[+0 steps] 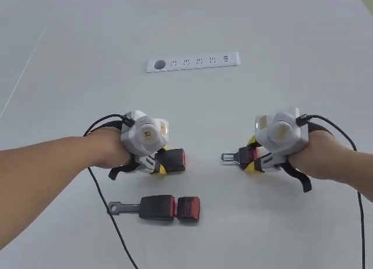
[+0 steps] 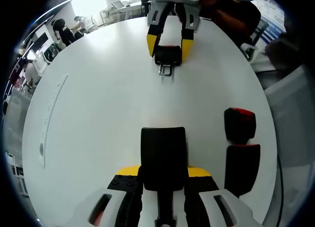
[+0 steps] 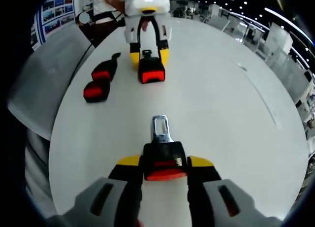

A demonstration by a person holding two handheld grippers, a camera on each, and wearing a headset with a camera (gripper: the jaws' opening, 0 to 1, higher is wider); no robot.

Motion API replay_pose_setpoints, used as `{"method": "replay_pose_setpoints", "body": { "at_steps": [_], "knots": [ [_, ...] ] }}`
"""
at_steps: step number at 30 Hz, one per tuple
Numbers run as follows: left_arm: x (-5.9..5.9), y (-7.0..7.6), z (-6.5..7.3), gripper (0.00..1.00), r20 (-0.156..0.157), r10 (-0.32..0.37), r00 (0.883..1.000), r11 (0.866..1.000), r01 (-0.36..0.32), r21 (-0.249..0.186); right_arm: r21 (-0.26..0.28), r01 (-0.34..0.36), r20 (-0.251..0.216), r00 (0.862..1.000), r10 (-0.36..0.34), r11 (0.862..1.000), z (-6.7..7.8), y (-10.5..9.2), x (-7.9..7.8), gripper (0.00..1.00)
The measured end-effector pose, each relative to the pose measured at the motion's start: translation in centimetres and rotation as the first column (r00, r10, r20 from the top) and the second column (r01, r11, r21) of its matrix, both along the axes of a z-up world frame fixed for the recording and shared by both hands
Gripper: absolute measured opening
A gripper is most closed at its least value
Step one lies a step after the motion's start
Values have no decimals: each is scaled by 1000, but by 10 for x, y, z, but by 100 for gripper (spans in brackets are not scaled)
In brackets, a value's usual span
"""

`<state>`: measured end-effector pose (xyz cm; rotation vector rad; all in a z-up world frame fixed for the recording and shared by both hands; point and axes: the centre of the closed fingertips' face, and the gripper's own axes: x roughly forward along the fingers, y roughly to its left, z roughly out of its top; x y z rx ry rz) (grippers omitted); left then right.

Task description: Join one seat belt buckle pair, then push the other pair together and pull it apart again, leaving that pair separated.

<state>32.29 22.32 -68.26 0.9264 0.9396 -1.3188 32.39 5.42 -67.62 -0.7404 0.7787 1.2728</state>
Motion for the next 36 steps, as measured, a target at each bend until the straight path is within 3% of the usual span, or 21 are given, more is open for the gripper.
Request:
{"method": "replay_pose_setpoints", "body": {
  "at_steps": [16, 36],
  "knots": [
    [-1, 0, 0, 33, -7, -5, 1000, 1000, 5, -3, 25, -39, 31, 999, 38, 999, -4, 58, -1, 33],
    [-1, 0, 0, 33, -1, -14, 1000, 1000, 14, 2, 13, -50, 80, 996, 49, 999, -4, 79, 1, 33]
  ]
}}
